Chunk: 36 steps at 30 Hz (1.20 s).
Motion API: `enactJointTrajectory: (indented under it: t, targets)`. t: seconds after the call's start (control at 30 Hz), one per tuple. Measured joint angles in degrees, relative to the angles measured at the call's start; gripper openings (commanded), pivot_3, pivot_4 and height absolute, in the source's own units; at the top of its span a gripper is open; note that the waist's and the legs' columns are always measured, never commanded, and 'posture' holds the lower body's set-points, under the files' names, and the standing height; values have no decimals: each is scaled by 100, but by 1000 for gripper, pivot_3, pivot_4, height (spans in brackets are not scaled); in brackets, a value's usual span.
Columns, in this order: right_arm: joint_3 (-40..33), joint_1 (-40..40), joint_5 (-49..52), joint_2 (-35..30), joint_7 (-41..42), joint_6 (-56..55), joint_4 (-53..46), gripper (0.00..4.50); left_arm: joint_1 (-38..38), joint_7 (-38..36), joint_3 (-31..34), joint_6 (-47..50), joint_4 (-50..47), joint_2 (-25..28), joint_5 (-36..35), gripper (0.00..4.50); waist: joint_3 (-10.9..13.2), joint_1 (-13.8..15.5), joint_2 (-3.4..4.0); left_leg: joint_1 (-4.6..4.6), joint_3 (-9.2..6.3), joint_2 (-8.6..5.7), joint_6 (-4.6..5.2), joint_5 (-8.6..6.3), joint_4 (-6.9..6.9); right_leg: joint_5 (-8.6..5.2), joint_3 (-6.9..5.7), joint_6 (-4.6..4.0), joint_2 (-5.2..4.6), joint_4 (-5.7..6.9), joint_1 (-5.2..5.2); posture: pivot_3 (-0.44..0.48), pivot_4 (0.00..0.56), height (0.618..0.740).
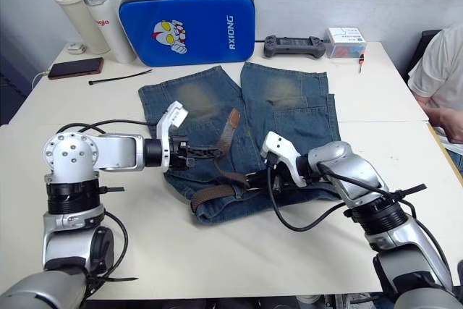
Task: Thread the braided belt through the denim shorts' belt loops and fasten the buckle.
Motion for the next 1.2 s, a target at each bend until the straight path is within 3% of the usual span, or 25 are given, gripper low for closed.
enactJointTrajectory:
  t: [0.47, 0.67, 1.2]
  targets:
    - [664, -274, -690, -181, -59, 305, -476, 32, -1093, -882, -766, -156, 665, -260, 763, 0, -21, 12, -16, 43, -11, 1, -8, -12, -6, -1, -8, -1, 1, -26, 54, 0, 150, 740]
    - [878, -208, -1140, -216, -147, 104, -699, 32, -1423, -1298, -1096, -550, 1258, -467, 1280, 0, -33, 15, -32, 145, -15, -1, -11, -27, -62, 0, -12, -4, -1, -90, 165, 0, 150, 740]
    - [961, 457, -2070, -264, -885, 96, -1789, 32, -3249, -2721, -1685, -3179, 5394, -2069, 3277, 0, -43, 29, -49, 171, -17, -1, -52, -54, -67, 5, -17, 6, -5, -122, 202, 0, 150, 740]
